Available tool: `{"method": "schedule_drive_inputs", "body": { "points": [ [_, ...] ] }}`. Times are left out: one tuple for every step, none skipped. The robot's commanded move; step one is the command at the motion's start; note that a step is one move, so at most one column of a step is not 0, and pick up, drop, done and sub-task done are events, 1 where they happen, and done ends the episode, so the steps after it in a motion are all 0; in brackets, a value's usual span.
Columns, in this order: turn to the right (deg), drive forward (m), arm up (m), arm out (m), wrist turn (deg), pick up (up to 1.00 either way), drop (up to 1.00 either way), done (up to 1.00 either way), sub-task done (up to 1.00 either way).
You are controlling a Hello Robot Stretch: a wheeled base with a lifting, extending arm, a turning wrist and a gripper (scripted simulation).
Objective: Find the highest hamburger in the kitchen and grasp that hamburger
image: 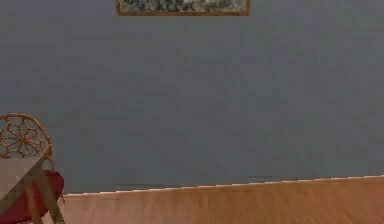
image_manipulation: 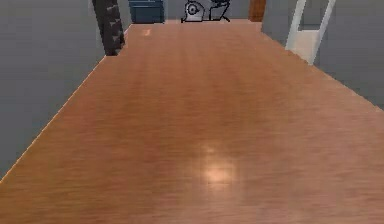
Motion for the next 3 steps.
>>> {"method": "schedule_drive_inputs", "body": {
  "points": [
    [0.0, 0.9, 0.0, 0.0, 0.0, 0.0, 0.0, 0.0, 0.0],
    [-45.0, 0.0, 0.0, 0.0, 0.0, 0.0, 0.0, 0.0, 0.0],
    [-45.0, 0.0, 0.0, 0.0, 0.0, 0.0, 0.0, 0.0, 0.0]
  ]
}}
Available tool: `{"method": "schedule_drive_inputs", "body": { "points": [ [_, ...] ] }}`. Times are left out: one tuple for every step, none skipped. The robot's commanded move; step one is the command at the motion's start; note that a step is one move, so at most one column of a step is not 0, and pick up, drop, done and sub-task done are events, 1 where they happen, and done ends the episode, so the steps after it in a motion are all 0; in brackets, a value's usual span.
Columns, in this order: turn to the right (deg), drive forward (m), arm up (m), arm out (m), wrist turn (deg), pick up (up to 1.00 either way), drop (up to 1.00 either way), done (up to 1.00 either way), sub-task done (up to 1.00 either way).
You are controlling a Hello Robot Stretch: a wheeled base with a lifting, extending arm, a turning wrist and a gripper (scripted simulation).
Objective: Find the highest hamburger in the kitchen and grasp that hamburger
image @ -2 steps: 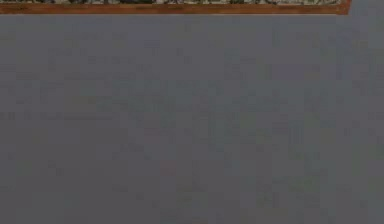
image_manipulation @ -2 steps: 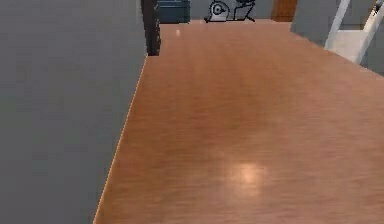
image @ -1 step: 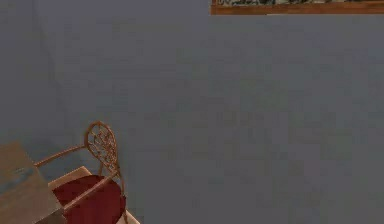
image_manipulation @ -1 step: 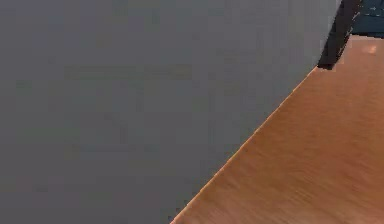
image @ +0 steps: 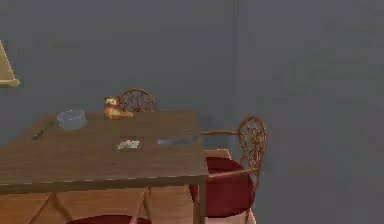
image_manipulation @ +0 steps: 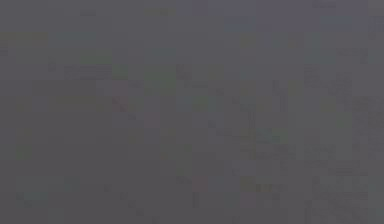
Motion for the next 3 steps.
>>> {"method": "schedule_drive_inputs", "body": {
  "points": [
    [-45.0, 0.0, 0.0, 0.0, 0.0, 0.0, 0.0, 0.0, 0.0],
    [-45.0, 0.0, 0.0, 0.0, 0.0, 0.0, 0.0, 0.0, 0.0],
    [-45.0, 0.0, 0.0, 0.0, 0.0, 0.0, 0.0, 0.0, 0.0]
  ]
}}
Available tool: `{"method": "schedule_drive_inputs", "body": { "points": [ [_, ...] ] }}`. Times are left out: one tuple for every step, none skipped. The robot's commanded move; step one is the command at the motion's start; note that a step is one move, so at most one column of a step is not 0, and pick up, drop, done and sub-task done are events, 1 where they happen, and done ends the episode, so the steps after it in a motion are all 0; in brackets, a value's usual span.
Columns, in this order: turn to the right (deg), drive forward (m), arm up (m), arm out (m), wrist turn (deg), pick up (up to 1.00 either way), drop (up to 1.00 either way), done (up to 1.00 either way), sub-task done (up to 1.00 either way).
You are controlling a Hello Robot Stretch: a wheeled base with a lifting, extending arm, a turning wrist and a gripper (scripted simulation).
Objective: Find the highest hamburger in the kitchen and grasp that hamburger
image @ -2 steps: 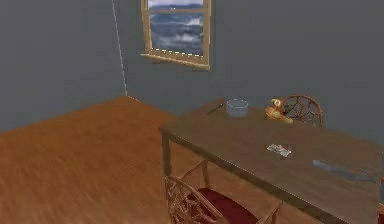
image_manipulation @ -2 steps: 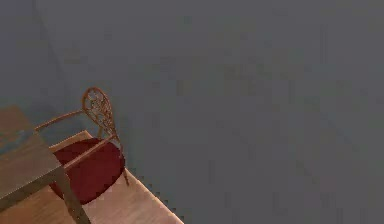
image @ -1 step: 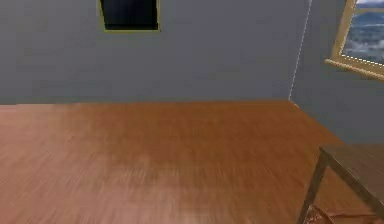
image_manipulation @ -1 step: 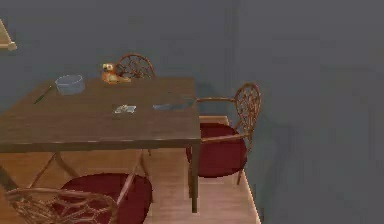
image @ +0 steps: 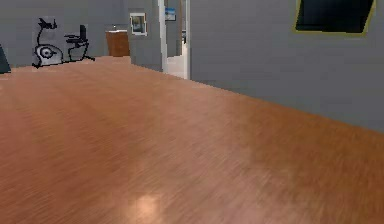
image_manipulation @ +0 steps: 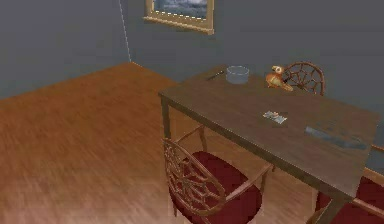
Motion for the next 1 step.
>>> {"method": "schedule_drive_inputs", "body": {
  "points": [
    [-9.0, 0.0, 0.0, 0.0, 0.0, 0.0, 0.0, 0.0, 0.0]
  ]
}}
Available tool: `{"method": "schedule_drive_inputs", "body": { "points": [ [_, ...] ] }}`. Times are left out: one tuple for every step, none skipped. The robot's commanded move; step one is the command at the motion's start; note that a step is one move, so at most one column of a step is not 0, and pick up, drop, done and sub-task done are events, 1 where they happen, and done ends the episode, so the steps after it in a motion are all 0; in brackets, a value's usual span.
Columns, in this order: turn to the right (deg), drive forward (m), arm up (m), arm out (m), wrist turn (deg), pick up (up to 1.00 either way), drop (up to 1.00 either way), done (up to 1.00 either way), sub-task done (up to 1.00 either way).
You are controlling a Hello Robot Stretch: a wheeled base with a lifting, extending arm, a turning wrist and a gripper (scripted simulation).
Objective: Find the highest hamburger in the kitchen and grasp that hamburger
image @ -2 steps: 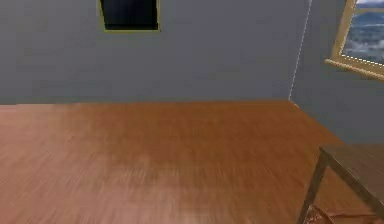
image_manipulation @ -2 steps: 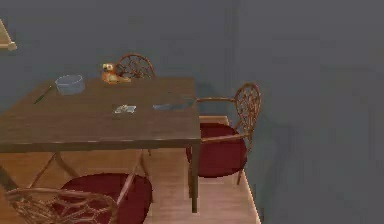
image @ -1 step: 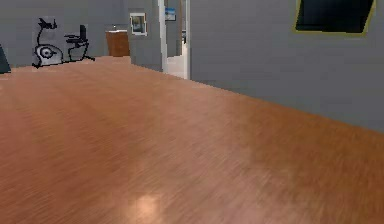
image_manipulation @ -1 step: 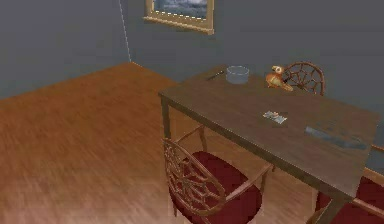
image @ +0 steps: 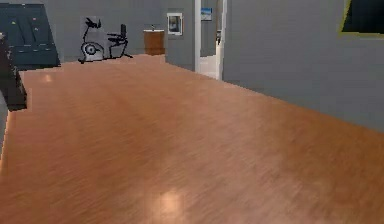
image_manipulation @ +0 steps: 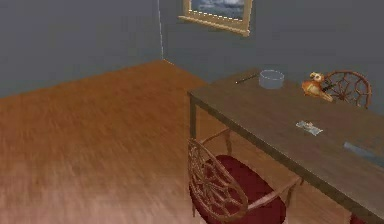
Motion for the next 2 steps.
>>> {"method": "schedule_drive_inputs", "body": {
  "points": [
    [0.0, 0.15, 0.0, 0.0, 0.0, 0.0, 0.0, 0.0, 0.0],
    [-12.0, 0.0, 0.0, 0.0, 0.0, 0.0, 0.0, 0.0, 0.0]
  ]
}}
